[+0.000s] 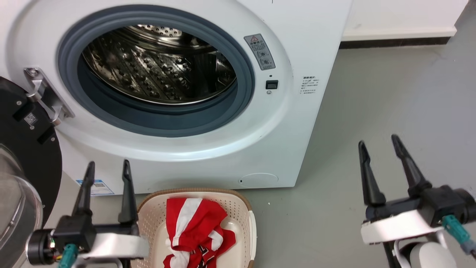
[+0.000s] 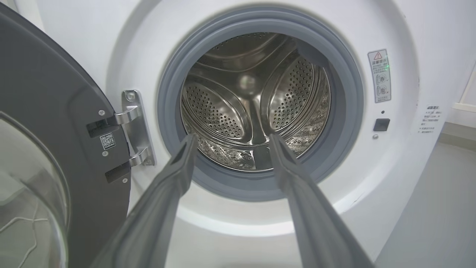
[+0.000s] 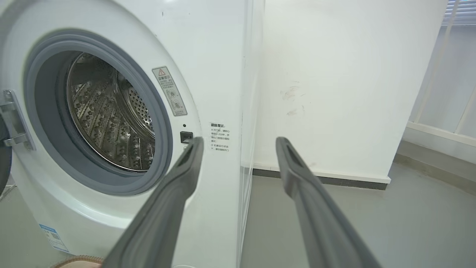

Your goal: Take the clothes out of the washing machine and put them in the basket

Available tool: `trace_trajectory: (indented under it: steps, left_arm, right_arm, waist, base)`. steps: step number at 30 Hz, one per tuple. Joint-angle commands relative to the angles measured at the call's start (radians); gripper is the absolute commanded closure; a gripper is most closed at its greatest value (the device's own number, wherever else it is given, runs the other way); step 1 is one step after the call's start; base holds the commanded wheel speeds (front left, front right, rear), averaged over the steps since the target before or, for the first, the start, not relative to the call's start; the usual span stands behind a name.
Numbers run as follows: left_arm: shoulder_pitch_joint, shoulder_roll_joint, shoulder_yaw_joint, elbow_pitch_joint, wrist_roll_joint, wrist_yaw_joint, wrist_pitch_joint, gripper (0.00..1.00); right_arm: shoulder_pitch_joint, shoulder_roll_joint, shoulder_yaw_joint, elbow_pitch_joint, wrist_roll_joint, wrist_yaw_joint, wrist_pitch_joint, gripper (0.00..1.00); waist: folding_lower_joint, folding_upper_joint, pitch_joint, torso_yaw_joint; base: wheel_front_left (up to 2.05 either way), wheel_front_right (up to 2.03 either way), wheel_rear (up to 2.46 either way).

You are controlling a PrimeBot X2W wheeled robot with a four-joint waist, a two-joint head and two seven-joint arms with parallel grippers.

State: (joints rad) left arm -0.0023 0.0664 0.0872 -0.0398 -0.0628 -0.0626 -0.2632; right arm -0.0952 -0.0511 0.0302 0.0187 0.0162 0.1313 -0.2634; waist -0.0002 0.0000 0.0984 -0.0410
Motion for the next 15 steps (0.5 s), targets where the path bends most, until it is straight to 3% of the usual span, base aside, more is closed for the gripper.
trace_trajectory:
  steps: [1,15]
  left_arm:
    - [0.018,-0.003,-0.006,-0.005,0.008,0.005,-0.002,0.00]
    - [0.067,-0.013,-0.032,-0.012,0.029,0.047,-0.002,0.00]
  right_arm:
    - [0.018,0.002,0.004,0.000,0.004,-0.001,-0.002,0.00]
    - [0.058,0.002,0.011,0.013,0.028,-0.001,-0.002,0.00]
  waist:
    - [0.0002,0.0000,-0.012,0.001]
    - [0.0002,0.0000,-0.028,-0.024]
  base:
    - [0.00,0.00,0.00]
    - [0.00,0.00,0.00]
